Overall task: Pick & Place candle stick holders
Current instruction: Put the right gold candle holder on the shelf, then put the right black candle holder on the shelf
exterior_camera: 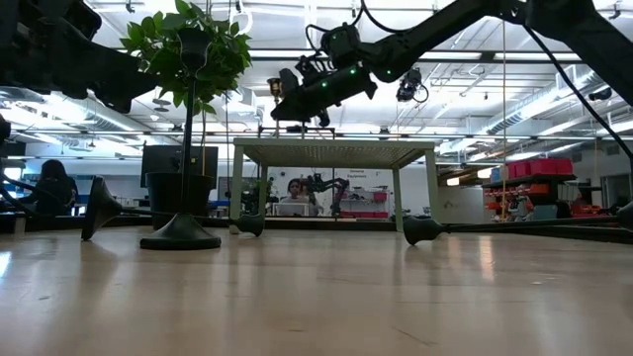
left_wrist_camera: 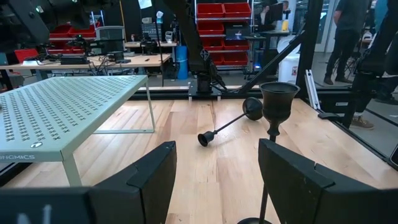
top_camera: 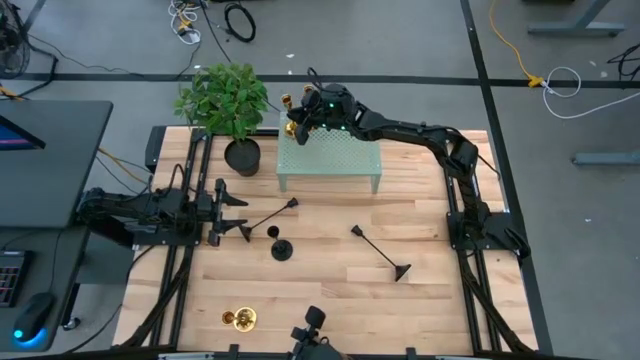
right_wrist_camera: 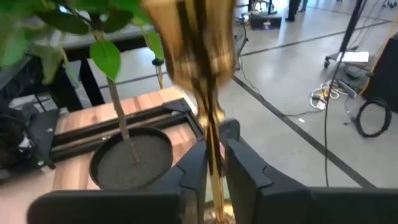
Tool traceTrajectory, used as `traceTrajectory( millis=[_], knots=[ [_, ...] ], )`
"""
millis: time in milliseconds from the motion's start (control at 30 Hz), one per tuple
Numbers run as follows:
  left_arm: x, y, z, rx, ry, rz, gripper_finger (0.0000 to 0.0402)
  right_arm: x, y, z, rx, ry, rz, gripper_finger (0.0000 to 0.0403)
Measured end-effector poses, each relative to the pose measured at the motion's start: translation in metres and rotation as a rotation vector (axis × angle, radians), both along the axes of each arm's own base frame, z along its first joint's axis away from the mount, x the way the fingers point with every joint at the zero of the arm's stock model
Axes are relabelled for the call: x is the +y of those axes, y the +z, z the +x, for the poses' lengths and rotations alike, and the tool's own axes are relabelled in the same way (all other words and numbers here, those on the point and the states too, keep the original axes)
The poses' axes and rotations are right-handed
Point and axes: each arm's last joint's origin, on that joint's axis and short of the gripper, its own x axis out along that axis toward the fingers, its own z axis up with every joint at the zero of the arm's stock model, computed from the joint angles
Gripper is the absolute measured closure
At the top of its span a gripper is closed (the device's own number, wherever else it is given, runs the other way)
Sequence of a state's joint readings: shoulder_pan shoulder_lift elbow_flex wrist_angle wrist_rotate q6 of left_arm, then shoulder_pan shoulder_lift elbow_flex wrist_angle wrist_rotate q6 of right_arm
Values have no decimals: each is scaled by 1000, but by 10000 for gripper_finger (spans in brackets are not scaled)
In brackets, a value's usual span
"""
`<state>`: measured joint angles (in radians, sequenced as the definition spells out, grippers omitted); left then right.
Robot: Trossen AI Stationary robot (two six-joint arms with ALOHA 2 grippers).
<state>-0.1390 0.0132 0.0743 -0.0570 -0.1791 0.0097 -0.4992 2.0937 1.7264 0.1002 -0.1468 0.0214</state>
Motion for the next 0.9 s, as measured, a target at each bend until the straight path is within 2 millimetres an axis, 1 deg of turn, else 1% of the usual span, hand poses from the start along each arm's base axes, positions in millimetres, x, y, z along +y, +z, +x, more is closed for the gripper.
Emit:
traceTrajectory(
  millis=[200,367,900],
  knots=[
    [0,0,0,2,0,0,175,0,-1,0,11,0,2,317],
    [0,-2,0,19,0,3,175,0,-1,0,9,2,2,308],
    [0,-2,0,23,0,3,175,1,-1,0,18,9,-4,305]
  ],
)
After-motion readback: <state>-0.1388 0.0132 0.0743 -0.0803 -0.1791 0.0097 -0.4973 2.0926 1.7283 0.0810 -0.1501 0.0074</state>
